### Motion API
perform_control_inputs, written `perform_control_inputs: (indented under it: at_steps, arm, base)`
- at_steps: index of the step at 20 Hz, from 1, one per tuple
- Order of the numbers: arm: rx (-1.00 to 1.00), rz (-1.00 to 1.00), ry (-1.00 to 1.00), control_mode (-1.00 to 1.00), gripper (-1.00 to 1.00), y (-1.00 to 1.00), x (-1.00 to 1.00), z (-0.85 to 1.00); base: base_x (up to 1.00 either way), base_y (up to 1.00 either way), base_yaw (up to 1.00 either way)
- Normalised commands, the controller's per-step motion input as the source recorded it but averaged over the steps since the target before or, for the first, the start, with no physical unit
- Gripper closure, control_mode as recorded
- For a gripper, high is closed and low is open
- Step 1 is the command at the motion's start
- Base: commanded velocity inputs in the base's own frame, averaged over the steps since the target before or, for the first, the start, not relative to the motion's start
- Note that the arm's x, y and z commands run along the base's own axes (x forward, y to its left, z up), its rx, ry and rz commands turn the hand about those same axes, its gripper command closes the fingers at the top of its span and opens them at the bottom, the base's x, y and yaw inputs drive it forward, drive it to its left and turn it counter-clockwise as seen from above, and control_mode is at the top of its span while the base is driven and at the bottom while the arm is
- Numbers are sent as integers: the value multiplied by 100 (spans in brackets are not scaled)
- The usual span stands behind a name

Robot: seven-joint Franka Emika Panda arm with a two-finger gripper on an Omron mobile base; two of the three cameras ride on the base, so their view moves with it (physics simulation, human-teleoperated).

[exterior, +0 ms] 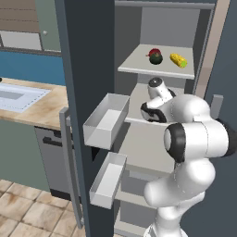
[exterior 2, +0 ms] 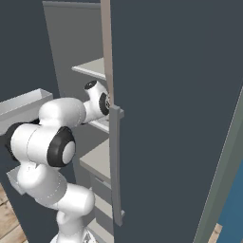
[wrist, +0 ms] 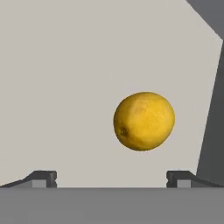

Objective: Take the squash and lemon from the second highest rack and move them to the highest rack where the pear and corn are located, to maximize freezer space. Close the freezer door after rearranging.

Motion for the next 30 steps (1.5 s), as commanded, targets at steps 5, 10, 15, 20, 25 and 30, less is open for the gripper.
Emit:
perform_control_inputs:
  at_steps: [5,10,15,20,25,30]
  arm:
    - [16,-5,0,-100,-100,-15,41,-9]
    - [12,-7,0,-100,-100,-9,45,-10]
    - [4,-8,13,-100,-100,-19,20,-21]
    - [1,0,17,-100,-100,-18,0,-36]
    - [4,0,3,-100,-100,-25,3,-30]
    - [2,0,1,-100,100,-6,4,-42]
  base:
    - [0,0,0]
    - [0,0,0]
    - [0,0,0]
    - [0,0,0]
    - [0,0,0]
    - [0,0,0]
